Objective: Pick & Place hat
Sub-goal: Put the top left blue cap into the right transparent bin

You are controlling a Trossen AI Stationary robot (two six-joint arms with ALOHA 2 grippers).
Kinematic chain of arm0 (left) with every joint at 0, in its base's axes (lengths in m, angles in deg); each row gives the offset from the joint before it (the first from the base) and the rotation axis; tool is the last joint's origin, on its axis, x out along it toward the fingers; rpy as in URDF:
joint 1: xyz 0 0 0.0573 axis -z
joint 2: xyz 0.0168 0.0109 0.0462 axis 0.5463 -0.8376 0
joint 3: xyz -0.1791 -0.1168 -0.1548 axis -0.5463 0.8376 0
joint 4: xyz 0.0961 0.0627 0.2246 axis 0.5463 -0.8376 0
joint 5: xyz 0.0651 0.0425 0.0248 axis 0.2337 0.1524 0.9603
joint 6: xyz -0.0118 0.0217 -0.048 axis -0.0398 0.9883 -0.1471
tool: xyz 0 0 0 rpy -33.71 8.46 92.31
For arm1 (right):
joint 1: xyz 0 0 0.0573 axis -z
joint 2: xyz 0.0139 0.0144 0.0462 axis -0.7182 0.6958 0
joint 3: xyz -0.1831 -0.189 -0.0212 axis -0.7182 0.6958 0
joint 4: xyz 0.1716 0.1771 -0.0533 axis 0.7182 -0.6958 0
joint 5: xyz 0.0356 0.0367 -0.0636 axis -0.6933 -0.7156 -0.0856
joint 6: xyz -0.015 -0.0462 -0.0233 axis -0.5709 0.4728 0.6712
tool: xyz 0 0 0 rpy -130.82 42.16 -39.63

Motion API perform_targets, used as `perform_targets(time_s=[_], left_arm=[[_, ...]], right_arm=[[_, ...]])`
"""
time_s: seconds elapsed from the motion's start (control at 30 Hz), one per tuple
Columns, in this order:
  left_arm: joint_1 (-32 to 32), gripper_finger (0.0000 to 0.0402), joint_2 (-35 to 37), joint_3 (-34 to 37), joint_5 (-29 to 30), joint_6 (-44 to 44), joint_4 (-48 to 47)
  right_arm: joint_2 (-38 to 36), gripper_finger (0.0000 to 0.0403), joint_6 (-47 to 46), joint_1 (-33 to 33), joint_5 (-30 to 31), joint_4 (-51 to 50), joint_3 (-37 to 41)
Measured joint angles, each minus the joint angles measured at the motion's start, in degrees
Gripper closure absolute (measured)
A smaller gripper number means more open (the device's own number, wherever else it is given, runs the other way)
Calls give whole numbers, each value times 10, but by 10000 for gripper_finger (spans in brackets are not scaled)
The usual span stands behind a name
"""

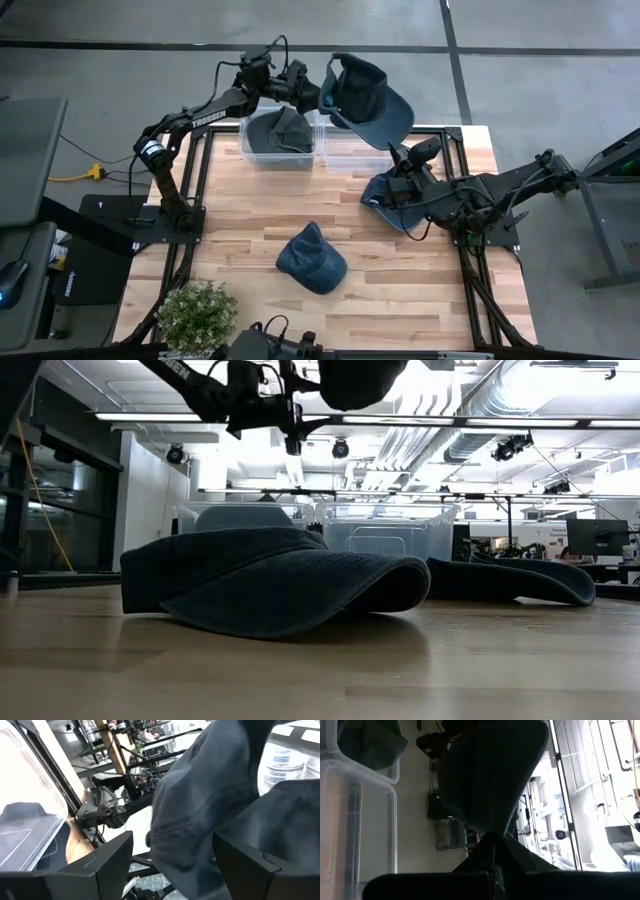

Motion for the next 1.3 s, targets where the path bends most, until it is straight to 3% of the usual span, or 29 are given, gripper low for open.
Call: perform_targets(time_s=[0.43, 0.93, 1.2, 1.3], left_arm=[[25, 131, 0, 0, -23, -10, -2], [68, 131, 0, 0, -35, -76, 94], [74, 133, 0, 0, -37, -75, 94], [74, 154, 0, 0, -33, -68, 94]], right_arm=[[0, 401, 77, 1, -26, 73, 0], [9, 401, 62, 35, -102, 74, 0], [14, 401, 62, 56, -104, 78, 0], [14, 401, 62, 56, -100, 78, 0]])
